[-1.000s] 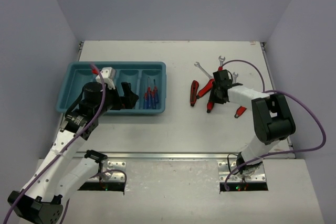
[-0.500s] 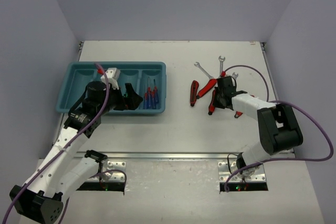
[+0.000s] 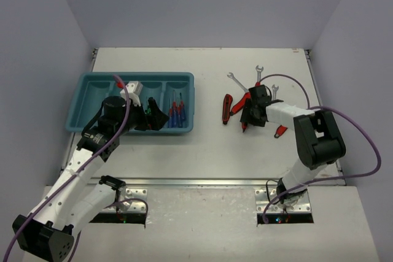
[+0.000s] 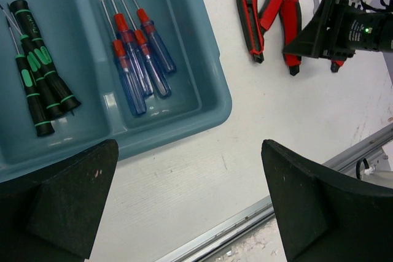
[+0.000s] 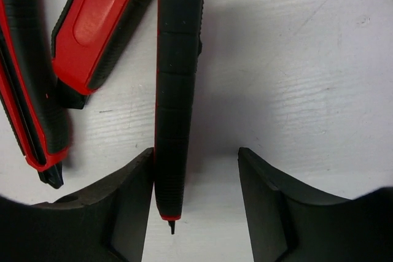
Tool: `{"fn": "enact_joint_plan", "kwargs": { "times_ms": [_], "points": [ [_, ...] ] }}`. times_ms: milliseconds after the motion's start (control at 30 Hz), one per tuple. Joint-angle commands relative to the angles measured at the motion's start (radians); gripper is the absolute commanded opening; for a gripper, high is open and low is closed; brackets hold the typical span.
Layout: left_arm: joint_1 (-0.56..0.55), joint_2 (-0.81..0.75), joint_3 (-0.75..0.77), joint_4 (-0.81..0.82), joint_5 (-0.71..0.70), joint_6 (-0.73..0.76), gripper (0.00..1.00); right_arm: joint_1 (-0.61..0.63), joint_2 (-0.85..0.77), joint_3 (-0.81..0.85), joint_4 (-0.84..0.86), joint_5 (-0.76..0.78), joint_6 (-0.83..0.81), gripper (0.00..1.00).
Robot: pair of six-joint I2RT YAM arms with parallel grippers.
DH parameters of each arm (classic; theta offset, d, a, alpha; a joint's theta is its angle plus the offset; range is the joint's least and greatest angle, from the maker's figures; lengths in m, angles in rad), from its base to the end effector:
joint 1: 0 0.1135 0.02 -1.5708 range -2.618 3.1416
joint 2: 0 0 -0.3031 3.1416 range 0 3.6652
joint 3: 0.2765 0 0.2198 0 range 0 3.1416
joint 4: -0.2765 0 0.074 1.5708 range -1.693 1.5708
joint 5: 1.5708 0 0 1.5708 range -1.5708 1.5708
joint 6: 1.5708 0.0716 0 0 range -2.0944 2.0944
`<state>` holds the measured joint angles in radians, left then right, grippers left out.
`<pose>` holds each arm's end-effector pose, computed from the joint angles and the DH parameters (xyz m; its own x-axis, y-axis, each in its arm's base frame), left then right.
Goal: Sort the tools into containers
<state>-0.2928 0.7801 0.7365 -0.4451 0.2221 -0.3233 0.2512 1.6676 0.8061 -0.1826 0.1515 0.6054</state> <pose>0.1347 -0.0571 0.3099 -0.5748 -0.1504 -0.8043 0.3007 0.8754 -0.3786 0.2984 0.0654 0.1686 -0.7865 0.3790 -0.4876 0.3349 0.9251 0.1788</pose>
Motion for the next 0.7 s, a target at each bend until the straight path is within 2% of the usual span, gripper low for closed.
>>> {"fn": "enact_joint_plan", "kwargs": {
  "times_ms": [0,67,133,167,233,300,433,500,667],
  "points": [
    [0.003,-0.004,-0.006,0.057,0.023,-0.003,1.00,-0.007,0.069,0.087,-0.090,0.082,0.020,0.54],
    [0.002,-0.009,-0.008,0.058,0.022,-0.003,1.00,-0.007,0.089,0.089,-0.097,0.084,0.028,0.52],
    [0.003,-0.012,-0.009,0.062,0.020,-0.003,1.00,-0.007,0.093,0.059,-0.075,0.063,0.031,0.35],
    [0.003,-0.011,-0.009,0.062,0.019,-0.004,1.00,-0.007,0.090,0.057,-0.074,0.062,0.032,0.33],
    [0.003,-0.009,-0.009,0.063,0.021,-0.006,1.00,-0.007,0.078,0.030,-0.050,0.043,0.027,0.11],
    [0.003,-0.007,-0.009,0.063,0.022,-0.008,1.00,-0.006,0.041,0.002,-0.030,0.031,0.020,0.01],
    [0.003,-0.010,-0.008,0.064,0.008,-0.027,1.00,-0.004,-0.072,-0.047,-0.006,0.005,0.017,0.00],
    [0.003,-0.012,-0.012,0.079,0.014,-0.062,1.00,0.000,-0.188,-0.085,0.005,-0.013,0.012,0.00],
    [-0.031,0.006,-0.042,0.207,0.085,-0.151,1.00,0.017,-0.379,-0.139,0.017,-0.073,-0.001,0.00]
  ]
}}
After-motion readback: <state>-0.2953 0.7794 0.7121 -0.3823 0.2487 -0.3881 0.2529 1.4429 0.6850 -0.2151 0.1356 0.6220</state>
